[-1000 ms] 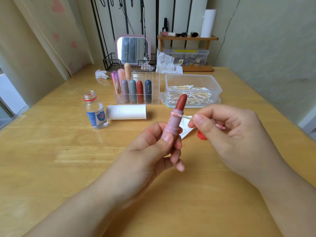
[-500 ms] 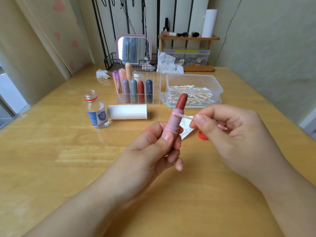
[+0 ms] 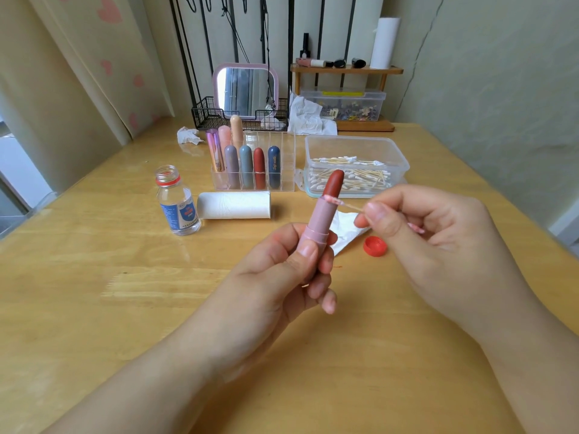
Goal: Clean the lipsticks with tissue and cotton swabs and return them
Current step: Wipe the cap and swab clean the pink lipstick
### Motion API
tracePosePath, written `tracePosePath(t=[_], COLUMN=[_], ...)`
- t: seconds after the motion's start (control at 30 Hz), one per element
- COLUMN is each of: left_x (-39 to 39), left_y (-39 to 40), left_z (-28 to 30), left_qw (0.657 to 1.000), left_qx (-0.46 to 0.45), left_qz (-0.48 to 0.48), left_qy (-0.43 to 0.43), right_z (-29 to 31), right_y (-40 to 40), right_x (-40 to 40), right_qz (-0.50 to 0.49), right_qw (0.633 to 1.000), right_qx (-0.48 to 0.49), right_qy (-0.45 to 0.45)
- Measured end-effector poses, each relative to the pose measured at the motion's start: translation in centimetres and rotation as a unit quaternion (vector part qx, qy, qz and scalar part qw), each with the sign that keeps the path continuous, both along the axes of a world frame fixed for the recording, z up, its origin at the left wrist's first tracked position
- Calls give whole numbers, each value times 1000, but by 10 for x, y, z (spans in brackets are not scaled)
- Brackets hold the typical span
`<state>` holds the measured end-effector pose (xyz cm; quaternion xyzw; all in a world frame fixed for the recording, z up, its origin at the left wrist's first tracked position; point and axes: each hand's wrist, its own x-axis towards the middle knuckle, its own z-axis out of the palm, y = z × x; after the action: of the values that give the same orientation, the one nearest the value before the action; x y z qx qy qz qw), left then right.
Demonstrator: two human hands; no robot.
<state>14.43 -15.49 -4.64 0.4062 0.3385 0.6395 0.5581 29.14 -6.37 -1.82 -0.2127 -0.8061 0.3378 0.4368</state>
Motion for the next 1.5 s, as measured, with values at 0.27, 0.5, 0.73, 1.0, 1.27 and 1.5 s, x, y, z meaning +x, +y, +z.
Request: tracePosePath(t=[0.27, 0.5, 0.73, 1.0, 1.27, 1.5], left_x=[-1, -3, -3, -2, -2, -1], left_y=[1, 4, 4, 1, 1, 1], left_z=[0, -2, -2, -3, 1, 0], left_qw=[1000, 998, 1000, 999, 1000, 1000], left_qx=[9, 17, 10, -4, -1, -4], left_qz=[-27, -34, 2, 22, 24, 20], left_qy=[-8, -50, -12, 33, -9, -8], right_z=[0, -2, -4, -1, -3, -3], right_y=[-3, -2, -2, -3, -6, -2], right_x=[-1, -2, -4, -3, -5, -3], right_qz=[66, 29, 41, -15, 32, -5], right_qw=[996, 999, 997, 1000, 997, 1000], right_qx=[-43, -20, -36, -11, -16, -10], right_qy=[-29, -41, -48, -9, -62, -22])
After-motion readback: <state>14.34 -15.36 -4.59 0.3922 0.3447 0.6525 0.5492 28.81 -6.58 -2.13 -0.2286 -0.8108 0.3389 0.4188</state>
